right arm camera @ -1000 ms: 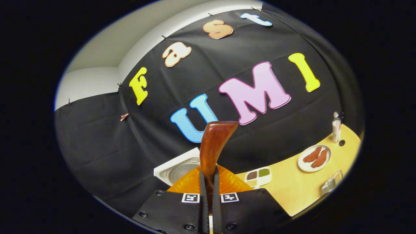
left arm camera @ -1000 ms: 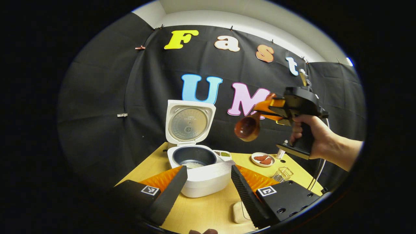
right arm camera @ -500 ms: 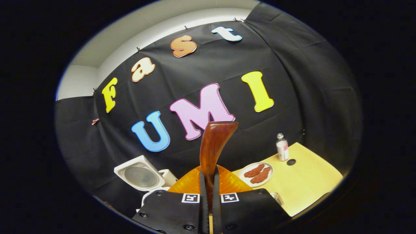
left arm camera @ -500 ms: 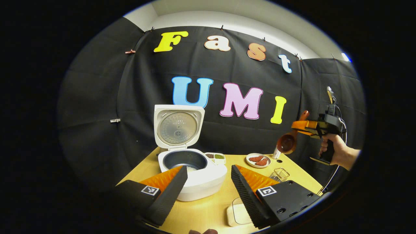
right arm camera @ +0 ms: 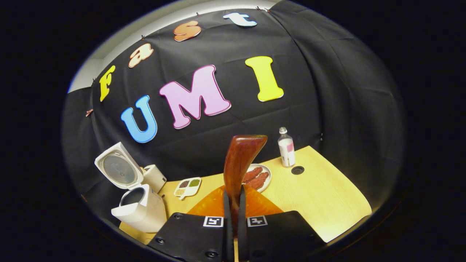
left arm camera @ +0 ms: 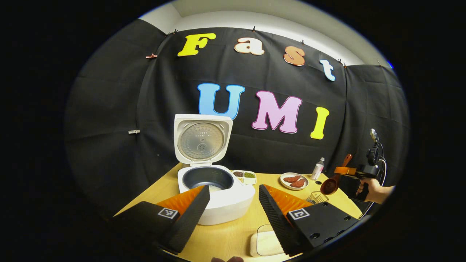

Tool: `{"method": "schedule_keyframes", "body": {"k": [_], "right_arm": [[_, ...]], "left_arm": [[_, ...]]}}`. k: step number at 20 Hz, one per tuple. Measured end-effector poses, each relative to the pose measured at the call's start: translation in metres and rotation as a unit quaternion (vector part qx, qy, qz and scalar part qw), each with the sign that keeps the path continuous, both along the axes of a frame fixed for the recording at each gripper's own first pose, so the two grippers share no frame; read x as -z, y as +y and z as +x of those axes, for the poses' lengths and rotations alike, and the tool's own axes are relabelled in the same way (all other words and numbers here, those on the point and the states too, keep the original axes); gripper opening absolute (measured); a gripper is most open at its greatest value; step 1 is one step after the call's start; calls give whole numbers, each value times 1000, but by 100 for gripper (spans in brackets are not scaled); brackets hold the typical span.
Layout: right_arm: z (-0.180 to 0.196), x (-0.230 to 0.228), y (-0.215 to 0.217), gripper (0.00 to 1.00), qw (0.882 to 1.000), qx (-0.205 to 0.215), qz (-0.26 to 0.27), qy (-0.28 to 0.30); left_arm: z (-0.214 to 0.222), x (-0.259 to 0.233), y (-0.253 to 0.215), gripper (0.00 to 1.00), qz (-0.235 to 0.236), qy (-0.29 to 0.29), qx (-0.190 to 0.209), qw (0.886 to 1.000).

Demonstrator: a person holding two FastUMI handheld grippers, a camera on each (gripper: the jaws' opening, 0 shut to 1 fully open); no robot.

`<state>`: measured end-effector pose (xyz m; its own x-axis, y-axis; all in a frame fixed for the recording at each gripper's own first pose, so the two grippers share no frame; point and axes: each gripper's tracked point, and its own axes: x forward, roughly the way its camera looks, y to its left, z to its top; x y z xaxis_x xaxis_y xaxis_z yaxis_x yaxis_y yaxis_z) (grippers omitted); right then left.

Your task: Close the left gripper, press the button to open the rice cooker; take a wooden spoon from the chopstick holder with the right hand, scoop a spoonful of rice and pour it into the rice cooker, then put the wooden spoon back into the chopstick holder.

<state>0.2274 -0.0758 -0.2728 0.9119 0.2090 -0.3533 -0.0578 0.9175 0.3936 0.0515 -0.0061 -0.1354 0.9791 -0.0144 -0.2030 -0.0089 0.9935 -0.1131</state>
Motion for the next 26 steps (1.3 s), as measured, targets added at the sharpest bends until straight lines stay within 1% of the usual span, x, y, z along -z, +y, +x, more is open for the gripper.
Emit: {"method": "schedule_keyframes", "body": {"k": [5,11,15,16,17,18,19,22,25,26], "right_arm": [[9,55,4,9,999,-18,-1,34],[11,94,6,10,998,-24,0,64],[20,107,7,16,996,-27,7,81],[17,100,3,18,996,-25,11,79],[19,98,0,14,997,-18,13,78],[20,96,-1,37,997,-13,16,77],[18,92,-2,54,997,-10,20,76],[9,78,-14,98,997,7,8,70],[-3,57,-30,98,998,31,-17,58],[-9,48,-33,98,998,33,-24,56]], "left_arm": [[0,8,-2,94,7,13,-12,1000],[0,7,-3,94,13,17,-22,1000],[1,2,-5,94,24,13,-18,999],[1,2,-5,94,25,13,-17,999],[2,0,-3,94,24,12,-18,999],[1,-2,-2,94,23,11,-19,999],[1,-4,0,94,22,9,-20,1000],[2,-11,1,94,28,1,-21,999],[8,-26,5,94,30,-13,-23,999],[10,-32,7,94,27,-19,-24,999]]}}
